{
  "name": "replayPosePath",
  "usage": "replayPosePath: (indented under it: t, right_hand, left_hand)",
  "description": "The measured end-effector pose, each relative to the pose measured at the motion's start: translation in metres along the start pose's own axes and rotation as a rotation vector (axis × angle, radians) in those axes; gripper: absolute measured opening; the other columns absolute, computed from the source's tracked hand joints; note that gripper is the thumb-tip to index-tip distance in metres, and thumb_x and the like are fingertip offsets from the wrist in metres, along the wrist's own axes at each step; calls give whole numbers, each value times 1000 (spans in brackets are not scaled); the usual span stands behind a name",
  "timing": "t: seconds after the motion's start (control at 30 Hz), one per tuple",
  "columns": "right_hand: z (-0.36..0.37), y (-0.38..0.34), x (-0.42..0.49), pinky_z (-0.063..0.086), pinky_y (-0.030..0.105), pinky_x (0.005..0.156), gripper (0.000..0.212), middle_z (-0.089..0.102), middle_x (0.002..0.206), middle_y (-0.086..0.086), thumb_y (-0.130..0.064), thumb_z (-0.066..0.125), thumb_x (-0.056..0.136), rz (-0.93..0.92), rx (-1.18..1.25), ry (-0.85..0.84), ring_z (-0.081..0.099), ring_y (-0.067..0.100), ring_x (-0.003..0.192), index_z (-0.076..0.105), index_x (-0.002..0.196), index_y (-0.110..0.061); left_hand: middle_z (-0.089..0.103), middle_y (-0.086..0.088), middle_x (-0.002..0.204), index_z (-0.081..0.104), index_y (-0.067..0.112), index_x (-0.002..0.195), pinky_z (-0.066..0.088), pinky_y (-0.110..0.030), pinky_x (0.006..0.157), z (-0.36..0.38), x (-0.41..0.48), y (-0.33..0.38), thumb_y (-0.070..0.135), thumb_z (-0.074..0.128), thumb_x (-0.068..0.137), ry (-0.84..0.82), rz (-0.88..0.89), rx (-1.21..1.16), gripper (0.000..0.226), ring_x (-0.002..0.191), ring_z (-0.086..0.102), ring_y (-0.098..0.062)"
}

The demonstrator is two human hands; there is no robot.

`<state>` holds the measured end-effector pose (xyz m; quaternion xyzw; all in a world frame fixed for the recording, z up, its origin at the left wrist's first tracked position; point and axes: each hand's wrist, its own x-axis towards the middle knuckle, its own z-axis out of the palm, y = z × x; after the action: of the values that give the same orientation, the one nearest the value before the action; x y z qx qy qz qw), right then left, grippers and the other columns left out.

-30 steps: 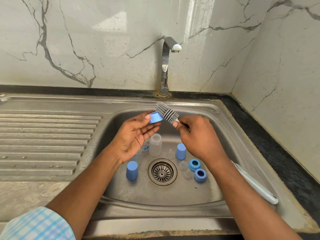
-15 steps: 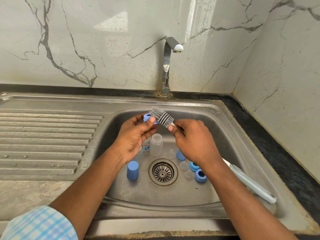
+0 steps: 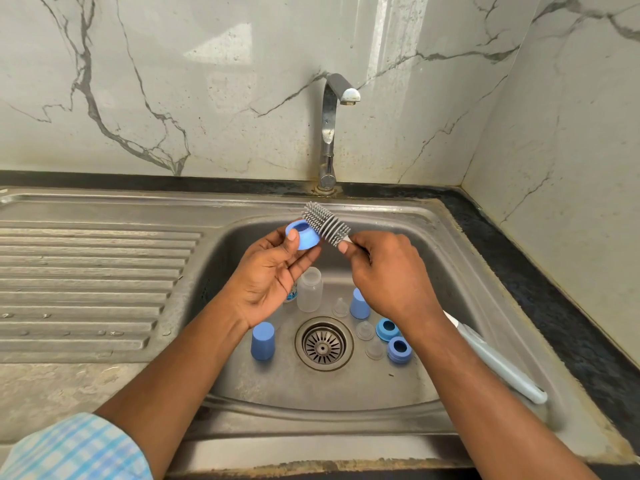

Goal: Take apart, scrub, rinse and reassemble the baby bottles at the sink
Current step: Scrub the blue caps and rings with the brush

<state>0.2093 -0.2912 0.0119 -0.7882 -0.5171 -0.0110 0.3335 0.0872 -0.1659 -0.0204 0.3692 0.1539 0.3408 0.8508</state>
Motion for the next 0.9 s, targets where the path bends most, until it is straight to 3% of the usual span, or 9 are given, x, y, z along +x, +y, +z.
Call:
replayPosePath:
  t: [0.2, 0.37, 0.5, 0.57, 0.67, 0.73, 0.83, 0.9]
  right_hand:
    - [1, -3, 4, 25, 28, 50, 31, 42, 53, -8, -34, 52, 100, -10, -24, 50, 37, 9, 49, 48, 70, -27]
    - [-4, 3, 4, 24, 28, 48, 40, 41, 52, -8, -34, 54, 100, 22, -11, -3, 37, 9, 48, 42, 62, -29]
    - [-3, 2, 1, 28, 28, 50, 45, 40, 48, -9, -33, 56, 99, -27, 50, -58, 36, 10, 45, 40, 57, -34]
    - [-1, 0, 0, 27, 28, 50, 46, 39, 47, -9, -34, 56, 99, -39, 36, -108, 36, 10, 45, 39, 56, -38]
    - [1, 3, 2, 25, 28, 49, 47, 38, 46, -9, -34, 56, 99, -33, 34, -114, 35, 10, 45, 38, 55, -39]
    - [1, 5, 4, 25, 28, 49, 41, 39, 48, -9, -35, 55, 100, -32, 13, -85, 36, 10, 46, 46, 60, -35]
    - [3, 7, 4, 25, 28, 49, 25, 43, 52, -9, -37, 53, 100, -21, -29, -64, 38, 10, 49, 69, 84, -26]
    - [4, 7, 4, 25, 27, 49, 25, 45, 55, -9, -38, 52, 101, -13, -63, -63, 40, 10, 50, 71, 92, -25]
  left_hand:
    - [75, -13, 101, 78, 3, 92, 59, -25, 79, 3, -2, 0, 22, 55, 82, -35, -33, -88, 31, 95, 73, -17]
    - [74, -11, 104, 64, 3, 113, 59, -28, 82, -1, 2, -2, 17, 61, 79, 24, 49, 89, 37, 97, 72, -20]
    - [74, -5, 107, 68, 15, 109, 57, -36, 89, -19, 10, 1, 13, 77, 64, 156, 196, 404, 46, 104, 68, -23]
    - [74, -4, 107, 69, 19, 109, 55, -39, 92, -21, 9, 3, 12, 78, 62, 123, 200, 466, 48, 105, 67, -23]
    - [75, -8, 108, 67, 10, 117, 58, -31, 85, -15, 5, 3, 6, 76, 63, 38, 145, 464, 55, 101, 70, -21]
    - [75, -10, 107, 66, 5, 119, 59, -28, 81, -13, 3, 4, 4, 74, 65, 2, 123, 447, 55, 97, 71, -21]
    - [75, -10, 107, 68, 8, 114, 59, -29, 82, -13, 1, 7, 5, 72, 68, -37, 108, 466, 46, 99, 71, -22]
    - [74, -10, 108, 69, 11, 111, 59, -30, 85, -14, 0, 8, 6, 73, 68, -55, 105, 494, 43, 102, 71, -23]
